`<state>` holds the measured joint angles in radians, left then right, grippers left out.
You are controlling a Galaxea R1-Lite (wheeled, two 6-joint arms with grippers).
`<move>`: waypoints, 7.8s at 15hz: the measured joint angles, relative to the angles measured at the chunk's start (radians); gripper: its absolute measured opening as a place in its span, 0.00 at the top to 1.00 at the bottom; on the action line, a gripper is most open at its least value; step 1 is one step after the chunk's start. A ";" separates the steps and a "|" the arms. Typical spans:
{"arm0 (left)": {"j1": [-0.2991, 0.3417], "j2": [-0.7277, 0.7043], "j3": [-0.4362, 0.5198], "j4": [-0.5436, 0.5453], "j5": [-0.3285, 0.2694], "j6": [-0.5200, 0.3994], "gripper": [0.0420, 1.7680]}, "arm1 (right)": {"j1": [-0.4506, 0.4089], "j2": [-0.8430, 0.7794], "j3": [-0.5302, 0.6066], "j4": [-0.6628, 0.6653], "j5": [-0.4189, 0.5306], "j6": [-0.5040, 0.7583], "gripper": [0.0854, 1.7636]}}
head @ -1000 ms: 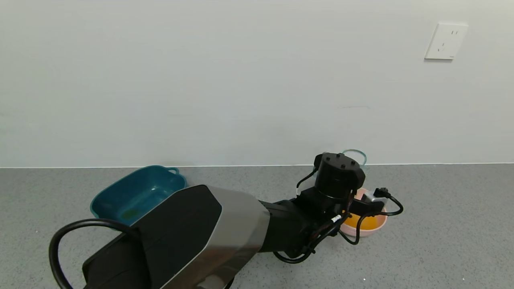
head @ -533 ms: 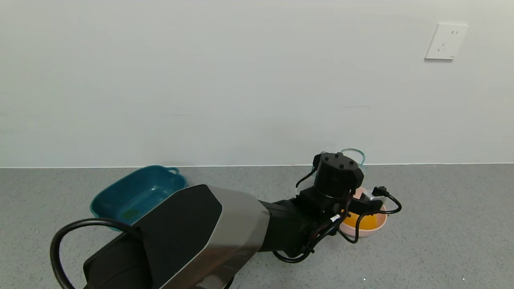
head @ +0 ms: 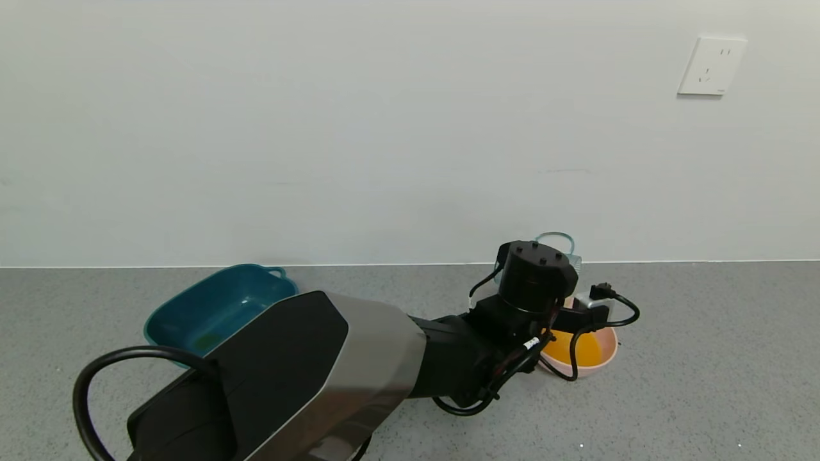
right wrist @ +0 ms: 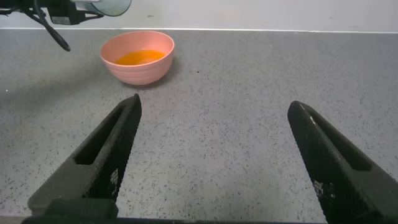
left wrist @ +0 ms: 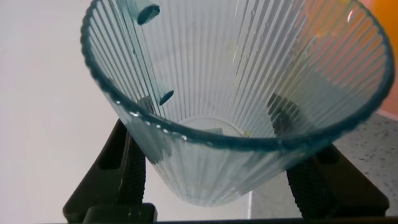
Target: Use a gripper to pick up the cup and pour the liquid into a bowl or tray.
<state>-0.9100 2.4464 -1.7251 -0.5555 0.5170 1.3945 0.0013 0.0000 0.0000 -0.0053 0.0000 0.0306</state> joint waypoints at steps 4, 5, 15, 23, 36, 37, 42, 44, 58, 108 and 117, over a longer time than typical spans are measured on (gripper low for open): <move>-0.005 -0.011 0.046 0.026 0.036 -0.204 0.29 | 0.000 0.000 0.000 0.000 0.000 0.000 0.03; -0.005 -0.019 0.063 0.025 0.037 -0.251 0.29 | 0.000 0.000 0.000 0.000 0.000 0.000 0.03; 0.023 -0.159 0.163 0.154 0.020 -0.566 0.29 | 0.000 0.000 0.000 0.000 0.000 0.000 0.03; 0.134 -0.254 0.198 0.295 -0.041 -0.986 0.29 | 0.000 0.000 0.000 0.000 0.000 0.000 0.03; 0.266 -0.369 0.526 0.028 -0.263 -1.401 0.29 | 0.000 0.000 0.000 0.000 0.000 0.000 0.03; 0.267 -0.368 0.558 -0.028 -0.262 -1.403 0.29 | 0.000 0.000 0.000 0.000 0.000 0.000 0.03; 0.287 -0.356 0.622 -0.163 -0.271 -1.500 0.29 | 0.000 0.000 0.000 0.000 0.000 0.000 0.03; 0.303 -0.339 0.637 -0.213 -0.264 -1.503 0.29 | 0.000 0.000 0.000 0.000 0.000 0.000 0.03; 0.394 -0.121 0.577 -0.383 -0.256 -1.563 0.29 | 0.000 0.000 0.000 0.000 0.000 0.000 0.03; 0.361 -0.470 0.747 0.093 -0.217 -1.551 0.04 | 0.000 0.000 0.000 0.000 0.000 0.000 0.03; 0.343 -1.028 1.121 0.251 -0.186 -1.544 0.03 | 0.000 0.000 0.000 0.000 0.000 0.000 0.03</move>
<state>-0.5670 1.4187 -0.6043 -0.3040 0.3313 -0.1500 0.0013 0.0000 0.0000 -0.0053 0.0000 0.0306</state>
